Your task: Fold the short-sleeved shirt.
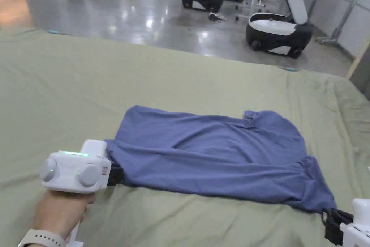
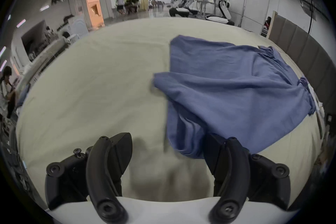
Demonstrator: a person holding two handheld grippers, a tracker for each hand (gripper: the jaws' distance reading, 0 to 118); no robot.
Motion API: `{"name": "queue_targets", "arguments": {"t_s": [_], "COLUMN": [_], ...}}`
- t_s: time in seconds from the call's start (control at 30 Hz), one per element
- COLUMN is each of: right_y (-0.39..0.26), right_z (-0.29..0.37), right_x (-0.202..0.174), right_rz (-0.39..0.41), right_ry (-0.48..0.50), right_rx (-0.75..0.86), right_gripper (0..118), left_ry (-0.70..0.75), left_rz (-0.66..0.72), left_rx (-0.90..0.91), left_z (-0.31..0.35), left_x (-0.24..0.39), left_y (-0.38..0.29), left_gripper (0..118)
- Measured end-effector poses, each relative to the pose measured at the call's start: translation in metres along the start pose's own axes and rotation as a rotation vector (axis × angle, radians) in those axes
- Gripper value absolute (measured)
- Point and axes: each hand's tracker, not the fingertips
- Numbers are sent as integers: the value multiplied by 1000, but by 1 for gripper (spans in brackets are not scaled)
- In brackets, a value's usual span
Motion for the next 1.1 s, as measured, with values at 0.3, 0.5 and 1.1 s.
{"name": "queue_targets", "arguments": {"t_s": [0.3, 0.5, 1.1], "right_y": [19, 25, 66], "right_z": [-74, -112, 28], "right_x": [52, 58, 46], "right_rz": [-52, -120, -46], "right_ry": [-75, -29, 43], "right_rx": [-97, -185, -83], "right_gripper": [118, 41, 5], "left_ry": [19, 2, -21], "left_rz": [-90, -63, -81], "left_rx": [60, 69, 204], "left_z": [32, 34, 173], "left_x": [9, 10, -21], "left_y": [12, 18, -12], "left_gripper": [8, 6, 5]}}
